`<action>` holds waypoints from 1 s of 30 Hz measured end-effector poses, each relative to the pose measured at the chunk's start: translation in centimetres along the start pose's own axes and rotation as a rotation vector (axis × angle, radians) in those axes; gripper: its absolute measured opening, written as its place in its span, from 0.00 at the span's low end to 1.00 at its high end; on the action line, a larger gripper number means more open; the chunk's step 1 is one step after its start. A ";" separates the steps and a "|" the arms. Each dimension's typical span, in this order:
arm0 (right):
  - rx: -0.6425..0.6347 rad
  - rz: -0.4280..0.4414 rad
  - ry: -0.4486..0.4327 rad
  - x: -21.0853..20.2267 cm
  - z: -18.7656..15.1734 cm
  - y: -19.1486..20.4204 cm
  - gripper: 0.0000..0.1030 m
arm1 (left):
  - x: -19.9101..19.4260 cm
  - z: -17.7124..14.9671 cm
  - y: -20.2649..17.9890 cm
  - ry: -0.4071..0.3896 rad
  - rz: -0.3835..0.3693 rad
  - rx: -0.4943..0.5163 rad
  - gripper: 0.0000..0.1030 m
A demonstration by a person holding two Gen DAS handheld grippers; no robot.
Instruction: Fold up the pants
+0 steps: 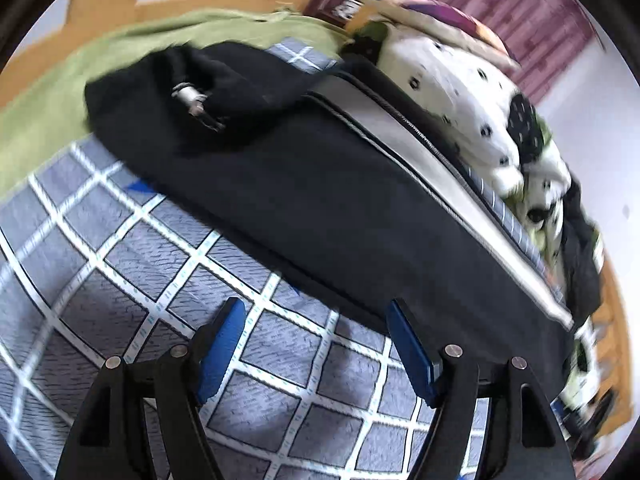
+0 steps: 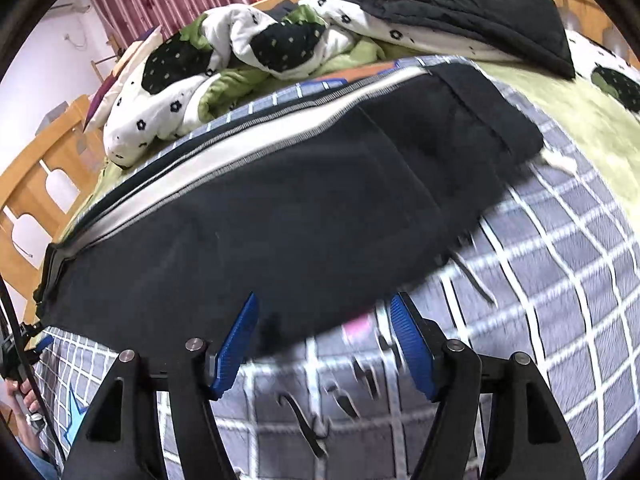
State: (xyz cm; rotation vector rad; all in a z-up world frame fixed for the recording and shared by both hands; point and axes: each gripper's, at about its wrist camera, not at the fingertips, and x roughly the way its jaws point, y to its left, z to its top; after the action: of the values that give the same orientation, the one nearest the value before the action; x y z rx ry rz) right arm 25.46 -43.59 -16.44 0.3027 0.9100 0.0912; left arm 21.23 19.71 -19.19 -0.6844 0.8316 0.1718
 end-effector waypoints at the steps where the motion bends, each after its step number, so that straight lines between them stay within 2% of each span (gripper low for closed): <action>1: 0.020 0.001 0.006 0.2 -0.2 -0.4 0.66 | 0.1 0.2 0.5 -0.011 -0.025 -0.034 0.69; 3: 0.072 0.014 0.010 0.6 -0.2 -1.4 0.66 | 0.5 0.9 1.0 -0.025 -0.043 -0.067 0.69; 6: 0.132 0.036 0.001 1.3 0.4 -2.5 0.66 | 2.0 2.6 1.2 -0.032 -0.016 -0.073 0.69; 10: 0.154 0.024 -0.015 3.2 2.1 -2.7 0.66 | 3.6 4.5 0.4 -0.081 0.060 -0.049 0.65; 12: 0.165 0.019 -0.029 4.0 3.2 -2.7 0.66 | 4.1 5.2 0.1 -0.102 0.114 -0.035 0.49; 13: 0.179 0.016 -0.036 4.5 3.9 -2.9 0.66 | 4.5 5.5 -0.3 -0.112 0.154 -0.019 0.45; 14: 0.199 0.013 -0.047 5.1 4.6 -3.2 0.62 | 4.7 5.7 -0.7 -0.124 0.202 0.001 0.30; 15: 0.224 0.008 -0.056 5.7 5.2 -3.5 0.55 | 4.8 5.9 -0.8 -0.128 0.216 0.012 0.22; 16: 0.248 -0.011 -0.062 6.2 5.8 -3.9 0.36 | 5.0 6.1 -1.2 -0.134 0.231 0.029 0.18; 17: 0.264 -0.022 -0.064 6.5 6.3 -4.1 0.27 | 5.0 6.3 -1.8 -0.141 0.250 0.054 0.12; 19: 0.326 0.022 -0.082 6.6 7.1 -4.9 0.21 | 3.9 6.8 -2.9 -0.168 0.251 0.095 0.11; 21: 0.329 0.031 -0.107 5.3 8.1 -4.7 0.19 | 1.5 7.6 -4.2 -0.187 0.226 0.129 0.10; 22: 0.303 0.045 -0.137 3.7 8.9 -4.3 0.14 | 0.3 7.7 -4.7 -0.196 0.210 0.143 0.10; 24: 0.279 0.073 -0.169 1.0 9.7 -3.9 0.12 | -2.6 7.1 -5.7 -0.217 0.184 0.179 0.10; 26: 0.242 0.072 -0.175 -1.7 9.8 -3.6 0.12 | -4.6 5.8 -6.0 -0.214 0.178 0.203 0.10; 27: 0.202 0.045 -0.181 -3.3 9.5 -3.4 0.12 | -5.5 4.8 -5.9 -0.205 0.169 0.201 0.10; 30: 0.168 0.021 -0.172 -6.8 7.5 -4.6 0.12 | -7.9 0.7 -5.2 -0.159 0.135 0.224 0.10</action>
State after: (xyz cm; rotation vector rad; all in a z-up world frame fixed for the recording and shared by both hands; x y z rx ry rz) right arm 26.98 -51.02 -8.33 0.4694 0.7445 0.0079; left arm 18.36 17.05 -10.52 -0.3988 0.7312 0.2469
